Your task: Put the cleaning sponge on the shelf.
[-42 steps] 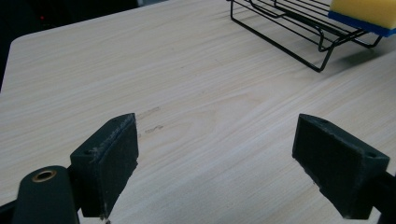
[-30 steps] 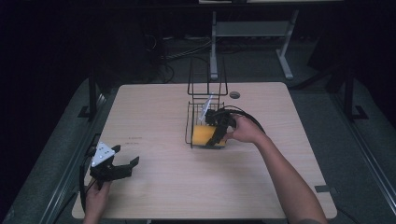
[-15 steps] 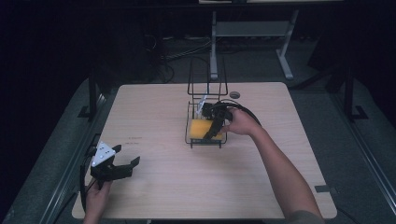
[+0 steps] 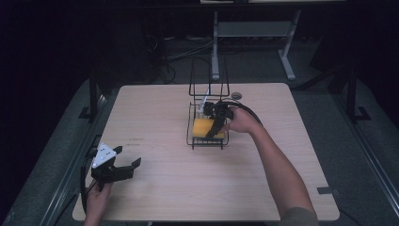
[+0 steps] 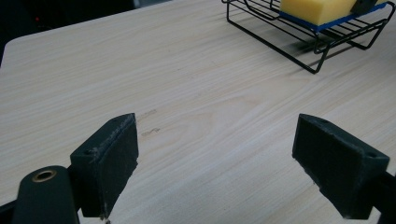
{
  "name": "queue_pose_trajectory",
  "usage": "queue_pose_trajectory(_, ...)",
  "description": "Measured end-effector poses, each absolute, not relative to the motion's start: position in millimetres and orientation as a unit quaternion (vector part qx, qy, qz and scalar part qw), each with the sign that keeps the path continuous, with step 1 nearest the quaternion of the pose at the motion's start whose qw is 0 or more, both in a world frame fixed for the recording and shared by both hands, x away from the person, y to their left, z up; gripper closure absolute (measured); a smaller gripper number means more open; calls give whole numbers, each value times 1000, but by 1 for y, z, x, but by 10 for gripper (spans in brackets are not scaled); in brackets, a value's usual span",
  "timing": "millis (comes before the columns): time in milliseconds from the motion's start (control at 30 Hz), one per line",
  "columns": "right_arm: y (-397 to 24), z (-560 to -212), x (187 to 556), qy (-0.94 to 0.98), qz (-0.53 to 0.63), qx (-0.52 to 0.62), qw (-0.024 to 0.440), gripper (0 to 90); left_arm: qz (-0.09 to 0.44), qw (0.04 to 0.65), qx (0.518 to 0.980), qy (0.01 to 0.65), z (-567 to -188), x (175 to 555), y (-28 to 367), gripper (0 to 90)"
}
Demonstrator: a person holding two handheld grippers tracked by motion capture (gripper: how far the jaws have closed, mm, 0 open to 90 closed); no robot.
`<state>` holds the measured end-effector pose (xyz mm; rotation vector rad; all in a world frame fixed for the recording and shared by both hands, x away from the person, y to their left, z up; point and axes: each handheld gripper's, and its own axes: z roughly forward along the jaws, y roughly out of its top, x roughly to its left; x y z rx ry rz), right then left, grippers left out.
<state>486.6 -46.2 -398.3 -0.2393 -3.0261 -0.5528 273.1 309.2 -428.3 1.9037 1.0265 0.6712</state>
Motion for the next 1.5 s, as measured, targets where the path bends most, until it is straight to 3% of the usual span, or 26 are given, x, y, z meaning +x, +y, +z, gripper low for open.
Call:
queue_pose_trajectory(333, -43, -401, 487, -980, -183, -76, 25, 215, 268, 425, 760, 411, -429, 272, 309, 139)
queue_pose_trajectory(600, -43, -401, 486, -979, -185, -79, 26, 165, 270, 422, 761, 413, -429, 270, 311, 139)
queue_pose_trajectory(1500, -47, -381, 477, -973, -216, -80, 27, 166, 270, 423, 761, 411, -429, 269, 308, 139)
